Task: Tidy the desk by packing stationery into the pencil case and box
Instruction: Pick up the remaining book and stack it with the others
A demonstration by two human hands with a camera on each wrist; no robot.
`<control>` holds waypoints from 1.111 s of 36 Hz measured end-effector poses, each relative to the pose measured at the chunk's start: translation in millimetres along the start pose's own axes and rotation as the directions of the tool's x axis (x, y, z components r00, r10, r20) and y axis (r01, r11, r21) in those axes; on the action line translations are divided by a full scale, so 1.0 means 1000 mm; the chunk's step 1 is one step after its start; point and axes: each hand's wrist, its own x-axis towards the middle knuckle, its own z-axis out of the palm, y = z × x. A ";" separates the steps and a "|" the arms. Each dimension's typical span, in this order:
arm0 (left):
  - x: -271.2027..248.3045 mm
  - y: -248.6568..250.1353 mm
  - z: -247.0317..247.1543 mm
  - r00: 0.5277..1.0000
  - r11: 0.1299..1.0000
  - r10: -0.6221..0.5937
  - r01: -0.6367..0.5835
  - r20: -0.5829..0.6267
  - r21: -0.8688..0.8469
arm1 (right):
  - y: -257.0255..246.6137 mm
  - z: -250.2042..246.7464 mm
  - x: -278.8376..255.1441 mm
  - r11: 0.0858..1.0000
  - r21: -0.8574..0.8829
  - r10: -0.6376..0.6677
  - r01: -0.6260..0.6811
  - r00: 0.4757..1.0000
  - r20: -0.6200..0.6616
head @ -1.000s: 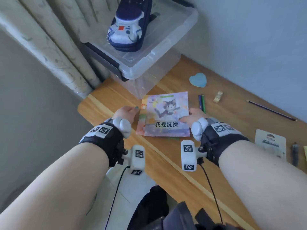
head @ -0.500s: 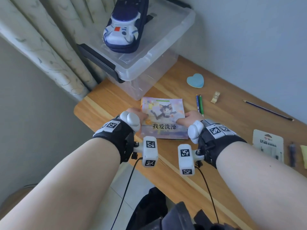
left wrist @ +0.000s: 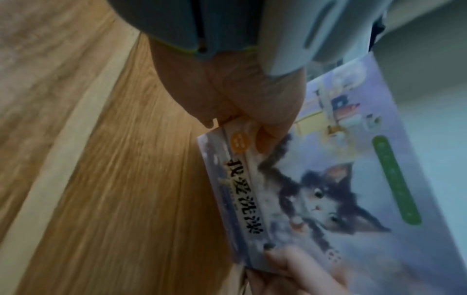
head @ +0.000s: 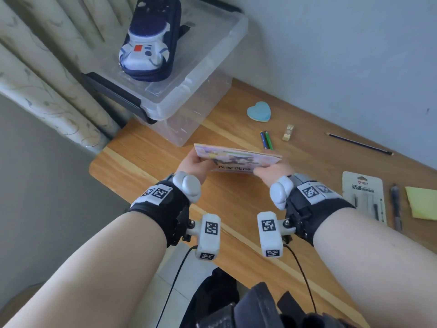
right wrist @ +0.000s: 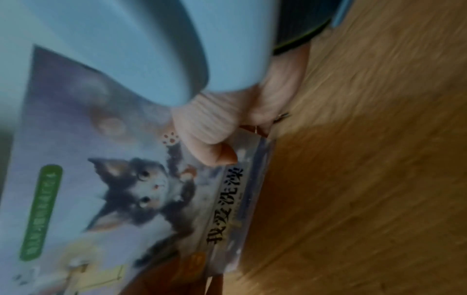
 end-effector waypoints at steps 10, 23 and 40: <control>0.012 0.006 -0.012 0.985 0.982 -0.146 0.132 -0.097 -0.136 | -0.039 -0.006 0.005 0.990 -0.120 -0.052 0.075 0.982 0.183; 0.052 -0.016 -0.024 0.964 0.970 -0.240 0.236 -0.115 -0.053 | -0.054 0.000 0.027 0.997 -0.024 -0.067 0.074 0.976 0.207; 0.052 -0.002 0.013 0.942 0.923 -0.335 0.333 -0.024 0.193 | -0.020 -0.015 0.054 0.945 -0.318 0.125 -0.076 0.983 0.137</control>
